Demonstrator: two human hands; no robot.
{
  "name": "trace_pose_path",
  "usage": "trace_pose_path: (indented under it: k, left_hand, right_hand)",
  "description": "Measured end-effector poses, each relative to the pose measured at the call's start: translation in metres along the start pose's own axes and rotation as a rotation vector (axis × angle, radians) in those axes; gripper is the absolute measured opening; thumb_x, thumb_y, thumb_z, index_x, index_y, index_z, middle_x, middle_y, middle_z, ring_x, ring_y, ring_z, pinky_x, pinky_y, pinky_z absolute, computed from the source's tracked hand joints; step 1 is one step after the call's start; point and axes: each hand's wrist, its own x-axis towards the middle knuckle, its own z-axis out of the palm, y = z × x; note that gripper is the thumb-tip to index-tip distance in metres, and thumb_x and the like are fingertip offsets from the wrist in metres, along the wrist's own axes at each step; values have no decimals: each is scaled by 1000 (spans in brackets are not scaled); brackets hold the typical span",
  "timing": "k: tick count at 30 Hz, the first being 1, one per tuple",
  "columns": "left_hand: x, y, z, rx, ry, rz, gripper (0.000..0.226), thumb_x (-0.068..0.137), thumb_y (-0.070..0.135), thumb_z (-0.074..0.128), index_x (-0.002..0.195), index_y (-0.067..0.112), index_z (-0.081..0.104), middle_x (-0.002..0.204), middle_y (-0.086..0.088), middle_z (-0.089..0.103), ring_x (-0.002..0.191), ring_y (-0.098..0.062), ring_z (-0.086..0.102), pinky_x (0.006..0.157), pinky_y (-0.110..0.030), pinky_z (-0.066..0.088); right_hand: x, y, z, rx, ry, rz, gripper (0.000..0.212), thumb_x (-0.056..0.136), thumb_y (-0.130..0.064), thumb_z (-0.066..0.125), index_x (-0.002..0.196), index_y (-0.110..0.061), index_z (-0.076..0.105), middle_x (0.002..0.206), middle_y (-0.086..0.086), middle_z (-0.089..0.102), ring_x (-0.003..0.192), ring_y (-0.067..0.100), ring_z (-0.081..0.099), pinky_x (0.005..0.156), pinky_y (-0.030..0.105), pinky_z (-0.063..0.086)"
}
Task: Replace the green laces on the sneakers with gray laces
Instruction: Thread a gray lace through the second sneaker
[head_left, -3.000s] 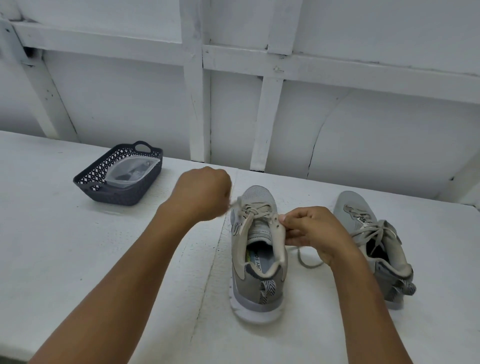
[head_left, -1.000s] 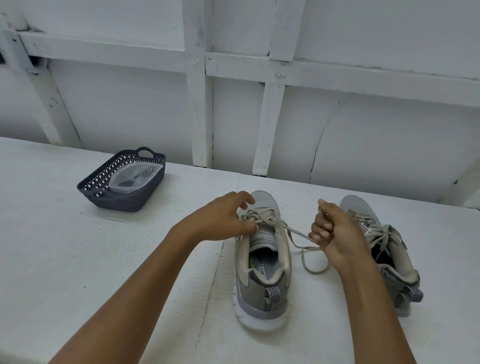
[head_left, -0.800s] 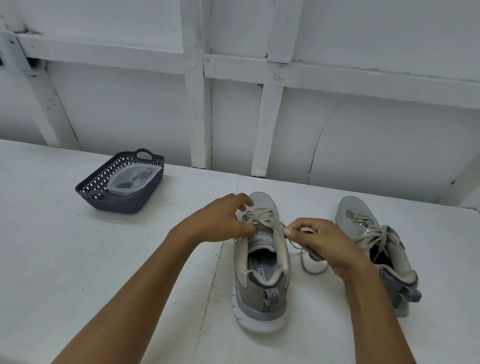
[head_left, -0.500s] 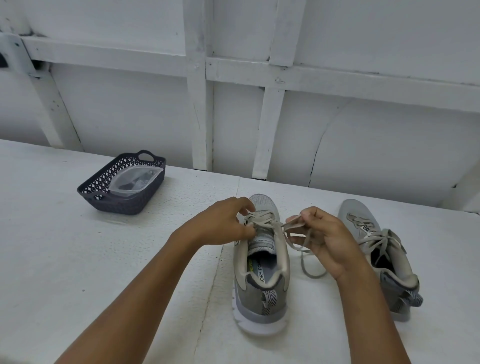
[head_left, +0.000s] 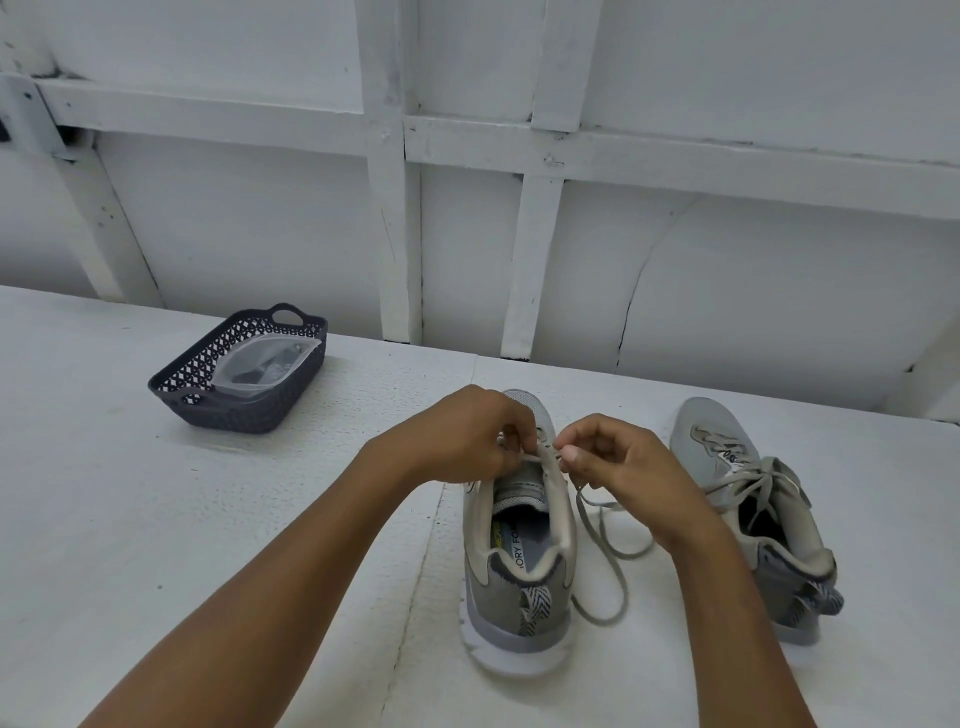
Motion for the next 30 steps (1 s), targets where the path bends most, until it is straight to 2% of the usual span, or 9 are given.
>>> trace_pose_path:
  k: [3,6,11,15,18,20,22,26,30]
  left_hand:
    - [3,-1,1,3,30,17,22,91,14,60,105,25,72,94,13,63,88,-9,56,69,-17,41]
    - [6,-2,1,7,20,31,21,93,15,59,107,23,73,100,10,67,86,-7,54,69,-14,38]
    - [7,-6,2,-87,-28,7,14,96,26,59,100,21,72,92,9,65,83,-8,55,70,-22,43]
    - [9,-4,9,-184,-57,-104,26,96,28,55,88,8,68,84,-7,65,72,-15,53,67,-32,44]
    - [12,3,11,-196,-51,-171,32,96,27,51,73,7,60,69,-3,54,62,-12,43,59,-28,36]
    - [16,7,12,-195,-44,-208,35,95,28,51,66,7,55,65,-2,47,60,-14,40,59,-30,33]
    - [21,8,15,-196,-39,-243,38,93,28,52,61,10,48,62,-2,43,58,-15,37,58,-30,31]
    - [23,4,14,-257,-65,-209,29,92,28,60,76,5,67,62,4,51,57,-9,42,56,-25,35]
    - [16,-1,8,-374,-91,-124,8,87,24,70,89,18,75,81,3,70,72,-4,57,70,-22,46]
  right_hand:
    - [2,2,-1,-52,-27,-9,15,90,-4,69,92,-19,70,71,-7,66,69,11,56,71,31,45]
    - [5,4,-3,-86,-28,-8,18,89,-4,70,88,-22,72,73,-8,66,68,18,51,68,35,45]
    - [9,4,-1,-174,-17,-2,12,91,-10,68,83,-19,71,69,-11,65,62,12,50,61,24,45]
    - [13,5,0,-222,-69,82,14,95,-16,63,81,-16,67,64,-15,62,62,3,52,65,22,43]
    - [15,2,2,-141,-94,173,23,90,-21,61,75,-3,60,58,-11,47,55,7,39,59,25,32]
    - [15,-2,4,-80,-82,218,21,81,-23,58,67,-7,54,57,-6,37,55,12,29,55,27,25]
    - [16,-4,7,-29,-42,273,27,82,-16,55,58,-14,44,53,-5,31,52,13,24,52,28,20]
    - [17,-7,9,25,20,387,31,82,-12,55,55,-16,42,50,-3,31,44,12,23,51,28,21]
    - [20,-7,6,20,29,475,27,82,-14,57,56,-15,46,48,-3,36,41,12,26,49,25,25]
